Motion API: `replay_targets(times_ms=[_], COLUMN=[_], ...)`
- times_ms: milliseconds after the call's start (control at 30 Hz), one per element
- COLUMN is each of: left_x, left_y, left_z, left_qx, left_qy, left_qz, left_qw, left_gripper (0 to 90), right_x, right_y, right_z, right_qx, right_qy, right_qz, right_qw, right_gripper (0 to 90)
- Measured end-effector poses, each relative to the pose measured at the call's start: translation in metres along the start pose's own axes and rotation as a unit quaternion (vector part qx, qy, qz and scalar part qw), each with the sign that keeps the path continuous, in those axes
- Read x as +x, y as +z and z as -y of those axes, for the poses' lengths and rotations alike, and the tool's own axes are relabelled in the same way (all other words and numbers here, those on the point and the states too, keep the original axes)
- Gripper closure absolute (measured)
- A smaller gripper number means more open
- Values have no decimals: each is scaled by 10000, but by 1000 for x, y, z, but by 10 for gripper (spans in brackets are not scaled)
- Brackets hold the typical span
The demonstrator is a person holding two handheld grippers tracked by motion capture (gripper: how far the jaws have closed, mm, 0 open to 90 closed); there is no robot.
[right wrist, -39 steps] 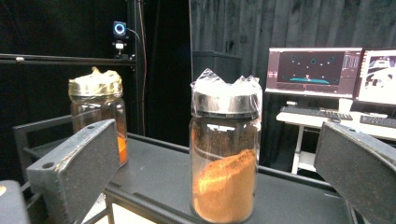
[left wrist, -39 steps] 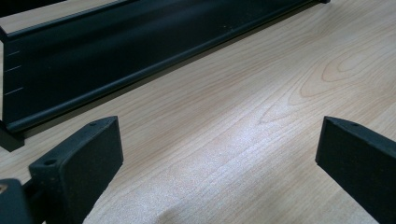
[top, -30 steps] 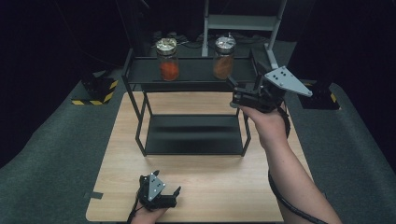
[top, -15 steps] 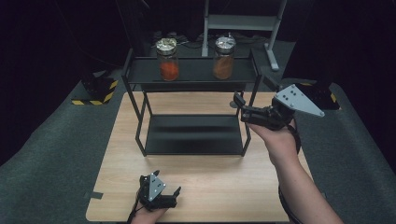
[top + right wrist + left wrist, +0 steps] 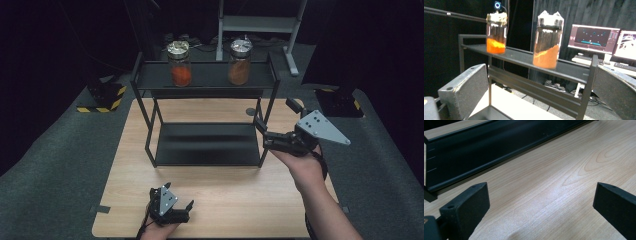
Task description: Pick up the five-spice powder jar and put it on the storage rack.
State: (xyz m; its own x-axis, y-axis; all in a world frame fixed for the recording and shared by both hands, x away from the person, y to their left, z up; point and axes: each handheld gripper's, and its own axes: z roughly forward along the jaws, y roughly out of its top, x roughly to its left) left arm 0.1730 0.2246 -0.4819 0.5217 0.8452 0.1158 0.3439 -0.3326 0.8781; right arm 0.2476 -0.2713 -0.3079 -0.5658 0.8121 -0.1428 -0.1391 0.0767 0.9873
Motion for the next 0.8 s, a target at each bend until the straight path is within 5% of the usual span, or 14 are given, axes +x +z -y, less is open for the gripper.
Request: replay_targets(times_ms=[800], left_x=[-2], left_y=[0], left_z=[0], left_qx=[2], left_qy=[60], left_qz=[-14], left_qw=[10000], left_gripper=[10], right_x=[9], right_y=[-41], right_z=[66], right_qx=[614], right_qy=[-151], right_qz=[20], right_qw=[9980], right_gripper=[0])
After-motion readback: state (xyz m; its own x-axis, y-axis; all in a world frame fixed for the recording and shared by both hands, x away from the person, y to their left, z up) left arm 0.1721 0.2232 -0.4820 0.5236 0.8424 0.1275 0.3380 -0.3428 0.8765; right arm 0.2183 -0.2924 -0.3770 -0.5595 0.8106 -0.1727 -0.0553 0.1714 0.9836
